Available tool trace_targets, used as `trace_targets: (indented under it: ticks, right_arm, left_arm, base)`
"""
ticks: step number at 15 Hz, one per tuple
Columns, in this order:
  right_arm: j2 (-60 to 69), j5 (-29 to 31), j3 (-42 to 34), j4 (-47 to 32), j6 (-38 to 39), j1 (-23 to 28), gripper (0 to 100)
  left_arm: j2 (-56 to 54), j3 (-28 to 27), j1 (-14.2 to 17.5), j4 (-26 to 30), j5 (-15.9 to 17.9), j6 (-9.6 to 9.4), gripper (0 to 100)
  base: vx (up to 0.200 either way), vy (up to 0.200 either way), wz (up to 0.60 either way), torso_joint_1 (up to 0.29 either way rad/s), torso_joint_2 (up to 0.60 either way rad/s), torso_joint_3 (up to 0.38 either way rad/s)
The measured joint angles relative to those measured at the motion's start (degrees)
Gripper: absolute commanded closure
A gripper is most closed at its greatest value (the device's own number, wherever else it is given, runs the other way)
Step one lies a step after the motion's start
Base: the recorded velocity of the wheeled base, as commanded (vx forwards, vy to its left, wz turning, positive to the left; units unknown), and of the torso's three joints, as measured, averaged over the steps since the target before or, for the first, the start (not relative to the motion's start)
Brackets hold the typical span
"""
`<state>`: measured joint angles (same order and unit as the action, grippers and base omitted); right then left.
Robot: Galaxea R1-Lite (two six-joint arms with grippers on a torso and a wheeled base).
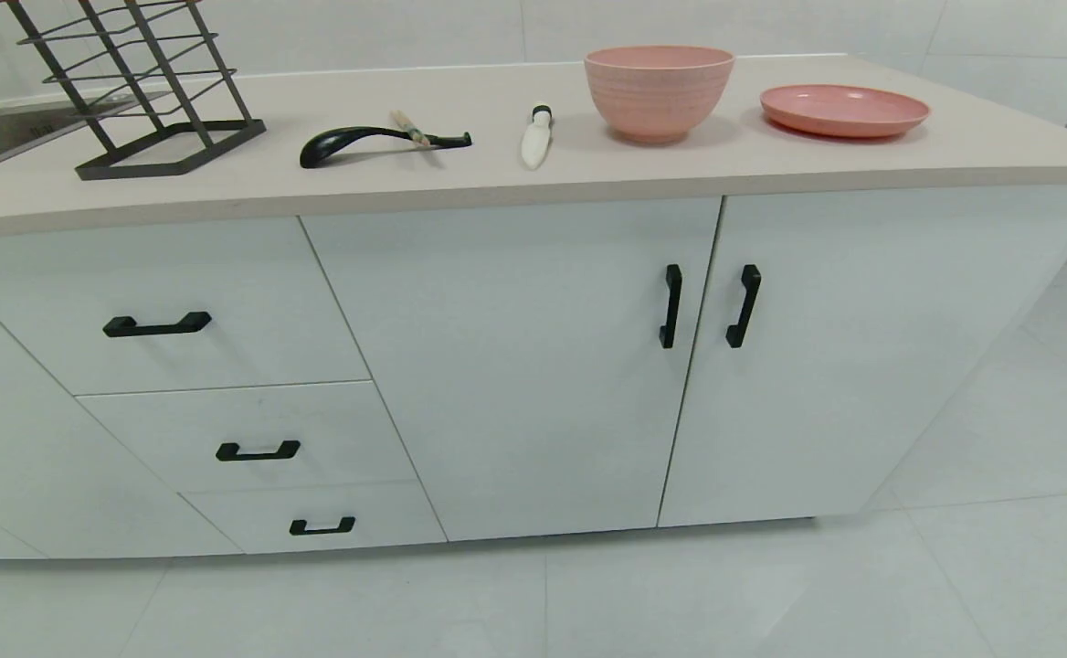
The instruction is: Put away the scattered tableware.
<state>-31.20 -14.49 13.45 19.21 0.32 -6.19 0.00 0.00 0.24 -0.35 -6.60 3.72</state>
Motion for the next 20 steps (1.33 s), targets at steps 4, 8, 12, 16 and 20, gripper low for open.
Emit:
trace_targets:
  ticks: [4, 8, 12, 16, 20]
  right_arm:
    - [-22.1, -3.7, -0.4, 25.7, -1.5, -1.2, 0]
    - [-44.4, -8.9, -0.2, 46.7, -4.6, -1.7, 0]
    - [-58.9, -11.5, 6.1, 53.0, -5.6, -3.5, 0]
    - [-61.2, -11.8, 6.5, 54.1, -5.3, -3.7, 0]
    - [-61.5, -13.9, 6.0, 58.3, -5.3, -3.4, 0]
  left_arm:
    - [0.0, 0.0, 0.0, 0.0, 0.4, -0.13, 0]
    - [0.0, -0.1, 0.0, -17.1, 6.8, -0.02, 0]
    - [0.4, -3.4, -0.3, -15.7, 17.5, 1.01, 0]
    - [6.3, -14.4, -3.8, -12.5, 23.5, 1.76, 0]
    - [20.2, -20.7, -13.2, -19.1, 37.3, 1.52, 0]
  base:
    - [0.0, 0.0, 0.0, 0.0, 0.0, 0.0]
    - [0.0, 0.0, 0.0, 0.0, 0.0, 0.0]
    - [0.0, 0.0, 0.0, 0.0, 0.0, 0.0]
    - [0.0, 0.0, 0.0, 0.0, 0.0, 0.0]
    - [0.0, 0.0, 0.0, 0.0, 0.0, 0.0]
